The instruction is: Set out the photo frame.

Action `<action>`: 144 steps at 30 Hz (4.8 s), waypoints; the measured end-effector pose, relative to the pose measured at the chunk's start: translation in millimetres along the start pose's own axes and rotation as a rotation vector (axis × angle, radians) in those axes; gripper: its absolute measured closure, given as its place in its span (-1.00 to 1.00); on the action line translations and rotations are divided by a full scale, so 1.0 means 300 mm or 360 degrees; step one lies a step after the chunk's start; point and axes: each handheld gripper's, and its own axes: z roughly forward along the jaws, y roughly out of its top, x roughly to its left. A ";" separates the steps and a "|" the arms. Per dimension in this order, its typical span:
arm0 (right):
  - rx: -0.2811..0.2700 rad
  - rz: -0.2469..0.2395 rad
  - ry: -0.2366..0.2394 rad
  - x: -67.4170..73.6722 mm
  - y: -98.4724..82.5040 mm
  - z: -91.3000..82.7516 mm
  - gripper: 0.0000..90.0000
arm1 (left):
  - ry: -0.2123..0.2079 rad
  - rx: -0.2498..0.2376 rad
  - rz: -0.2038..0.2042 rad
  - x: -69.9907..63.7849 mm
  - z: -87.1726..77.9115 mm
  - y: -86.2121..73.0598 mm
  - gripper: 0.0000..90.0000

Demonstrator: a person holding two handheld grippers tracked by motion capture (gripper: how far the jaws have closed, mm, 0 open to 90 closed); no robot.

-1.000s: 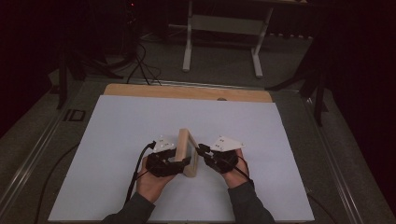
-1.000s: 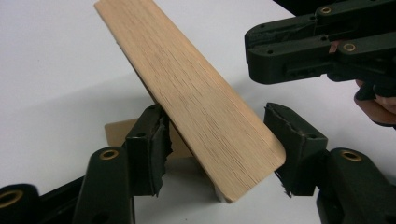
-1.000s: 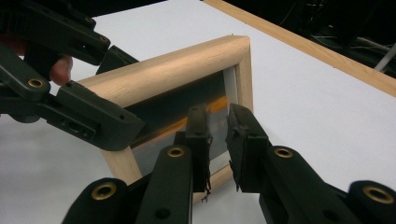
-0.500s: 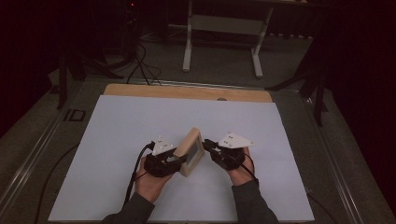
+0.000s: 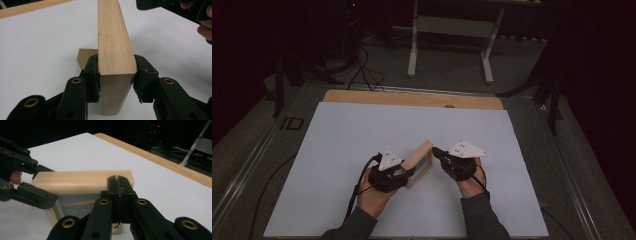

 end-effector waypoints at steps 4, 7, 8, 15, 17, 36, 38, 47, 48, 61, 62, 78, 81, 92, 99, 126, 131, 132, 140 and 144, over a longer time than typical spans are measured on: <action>-0.0016 0.0022 -0.0022 -0.006 0.004 -0.004 0.99 | 0.0004 -0.0002 0.0026 -0.008 0.002 0.000 0.34; -0.0024 0.0036 -0.0033 -0.011 0.005 -0.007 0.99 | 0.0003 -0.0002 0.0027 -0.008 0.002 0.000 0.34; -0.0030 0.0045 -0.0042 -0.015 0.005 -0.009 0.99 | 0.0003 -0.0002 0.0029 -0.008 0.002 0.000 0.34; -0.0038 0.0060 -0.0045 -0.013 0.010 -0.005 0.99 | 0.0005 -0.0005 0.0065 -0.013 0.003 -0.002 0.34; -0.0042 0.0053 -0.0046 -0.013 0.012 -0.002 0.99 | 0.0004 -0.0003 0.0073 -0.016 0.003 -0.003 0.34; -0.0032 0.0050 -0.0062 -0.017 0.022 0.010 0.99 | 0.0016 0.0007 0.0137 -0.025 0.003 -0.002 0.34; -0.0034 0.0051 -0.0068 -0.021 0.023 0.010 0.99 | 0.0017 0.0005 0.0139 -0.026 0.004 -0.002 0.34; -0.0013 0.0036 -0.0066 -0.019 0.023 0.040 0.99 | 0.0028 -0.0001 0.0182 -0.039 0.004 -0.005 0.34; -0.0011 0.0032 -0.0068 -0.020 0.023 0.043 0.99 | 0.0028 -0.0001 0.0182 -0.039 0.004 -0.005 0.34; 0.0009 0.0029 -0.0066 -0.031 0.033 0.086 0.99 | 0.0047 -0.0009 0.0251 -0.060 0.006 -0.009 0.34; 0.0009 0.0029 -0.0066 -0.031 0.033 0.086 0.99 | 0.0047 -0.0009 0.0251 -0.060 0.006 -0.009 0.34; 0.0061 0.0026 -0.0069 -0.038 0.043 0.122 0.99 | 0.0066 0.0028 0.0252 -0.055 0.011 -0.011 0.30; 0.0065 0.0040 -0.0067 -0.040 0.043 0.121 0.99 | 0.0090 0.0033 0.0229 -0.044 0.011 -0.011 0.29; 0.0074 0.0047 -0.0087 -0.042 0.042 0.114 0.99 | 0.0147 0.0037 0.0171 -0.011 0.012 -0.010 0.26; 0.0072 0.0059 -0.0099 -0.042 0.041 0.116 0.99 | 0.0174 0.0043 0.0161 0.006 0.012 -0.008 0.25; 0.0113 0.0055 -0.0110 -0.036 0.039 0.096 0.99 | 0.0269 0.0058 0.0048 0.062 0.016 -0.006 0.32; 0.0110 0.0059 -0.0099 -0.042 0.039 0.096 0.92 | 0.0255 0.0063 0.0044 0.066 0.020 -0.007 0.30; 0.0105 0.0055 -0.0089 -0.047 0.039 0.095 0.91 | 0.0255 0.0063 0.0044 0.066 0.020 -0.007 0.30; 0.0053 0.0095 -0.0056 -0.067 0.043 0.063 0.80 | 0.0242 0.0068 0.0034 0.072 0.024 -0.009 0.30; 0.0055 0.0056 -0.0038 -0.062 0.037 0.045 0.64 | 0.0237 0.0071 0.0026 0.074 0.027 -0.010 0.30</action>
